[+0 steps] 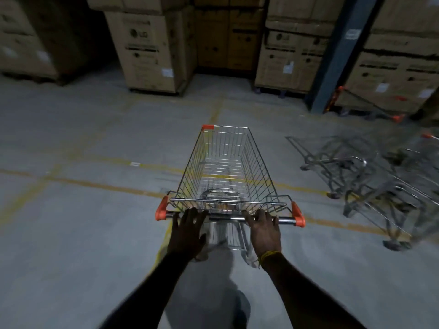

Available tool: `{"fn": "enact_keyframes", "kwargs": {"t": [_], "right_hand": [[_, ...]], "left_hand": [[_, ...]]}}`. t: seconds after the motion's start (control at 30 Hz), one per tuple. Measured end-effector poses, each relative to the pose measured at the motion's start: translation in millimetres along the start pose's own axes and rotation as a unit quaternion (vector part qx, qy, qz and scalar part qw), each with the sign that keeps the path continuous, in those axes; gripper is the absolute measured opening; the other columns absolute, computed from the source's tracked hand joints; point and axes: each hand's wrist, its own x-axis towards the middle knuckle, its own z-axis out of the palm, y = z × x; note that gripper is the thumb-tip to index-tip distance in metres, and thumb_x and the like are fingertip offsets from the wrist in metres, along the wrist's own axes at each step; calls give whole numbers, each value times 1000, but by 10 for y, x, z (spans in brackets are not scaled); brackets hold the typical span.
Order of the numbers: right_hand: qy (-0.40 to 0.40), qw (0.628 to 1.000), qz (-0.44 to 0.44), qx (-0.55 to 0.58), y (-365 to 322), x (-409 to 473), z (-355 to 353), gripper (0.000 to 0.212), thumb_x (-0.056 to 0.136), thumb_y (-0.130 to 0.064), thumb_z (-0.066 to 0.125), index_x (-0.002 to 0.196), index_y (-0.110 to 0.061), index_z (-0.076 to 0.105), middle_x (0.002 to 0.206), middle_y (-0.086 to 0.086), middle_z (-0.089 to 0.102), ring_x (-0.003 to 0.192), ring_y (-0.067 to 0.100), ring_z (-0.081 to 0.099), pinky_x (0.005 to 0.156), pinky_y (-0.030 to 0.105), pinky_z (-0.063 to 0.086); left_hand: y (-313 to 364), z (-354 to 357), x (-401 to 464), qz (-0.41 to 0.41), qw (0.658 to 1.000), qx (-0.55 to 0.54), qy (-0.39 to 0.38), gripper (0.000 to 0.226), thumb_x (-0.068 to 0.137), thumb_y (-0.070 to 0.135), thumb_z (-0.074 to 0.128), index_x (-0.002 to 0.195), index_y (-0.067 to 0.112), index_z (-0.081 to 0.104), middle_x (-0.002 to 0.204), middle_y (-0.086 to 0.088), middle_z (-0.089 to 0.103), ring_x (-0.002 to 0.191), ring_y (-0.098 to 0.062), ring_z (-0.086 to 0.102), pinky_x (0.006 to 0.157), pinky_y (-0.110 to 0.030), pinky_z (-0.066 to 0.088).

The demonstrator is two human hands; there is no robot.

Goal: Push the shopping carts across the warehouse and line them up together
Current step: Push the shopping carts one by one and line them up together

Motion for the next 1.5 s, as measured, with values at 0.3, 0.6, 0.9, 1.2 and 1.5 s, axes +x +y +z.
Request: {"fn": "enact_keyframes", "kwargs": {"t": [0.3, 0.6, 0.9, 1.2, 1.5], "right_hand": [[41, 986, -150, 65, -799, 1008, 311, 59, 80, 0, 59, 131, -31, 60, 100, 7, 57, 94, 33, 55, 101, 57, 38], [-66, 939, -329, 71, -1653, 2151, 480, 75, 77, -44, 65, 146, -26, 42, 131, 15, 56, 123, 37, 49, 106, 62, 22], [-129, 873, -466, 56, -2520, 3090, 610, 124, 43, -67, 77, 150, -23, 30, 151, 19, 37, 138, 43, 34, 104, 66, 16], [-109, 848, -516, 54, -3871, 3732, 693, 126, 41, -54, 86, 149, -24, 29, 153, 19, 35, 139, 43, 33, 106, 68, 20], [-78, 854, -512, 48, -5392, 4399, 771, 110, 51, -41, 83, 149, -25, 36, 154, 18, 33, 141, 40, 26, 111, 68, 15]], "left_hand": [[-829, -153, 8, -117, 993, 27, 1, 85, 67, 45, 72, 143, 21, 42, 135, -13, 49, 129, -33, 45, 107, -60, 31], [-1575, -199, 282, -257, 963, 57, -53, 99, 66, 64, 56, 151, 20, 29, 148, -17, 40, 138, -36, 34, 107, -64, 26], [-2282, -252, 590, -371, 924, 67, -62, 114, 56, 72, 63, 151, 18, 29, 153, -20, 34, 139, -41, 33, 107, -67, 17], [-3446, -386, 748, -433, 897, 68, -63, 115, 60, 77, 56, 153, 20, 21, 156, -18, 27, 143, -40, 26, 107, -67, 16], [-4992, -582, 1012, -448, 892, 49, -43, 107, 63, 75, 53, 151, 19, 29, 156, -18, 27, 143, -37, 19, 107, -67, 13]]}}
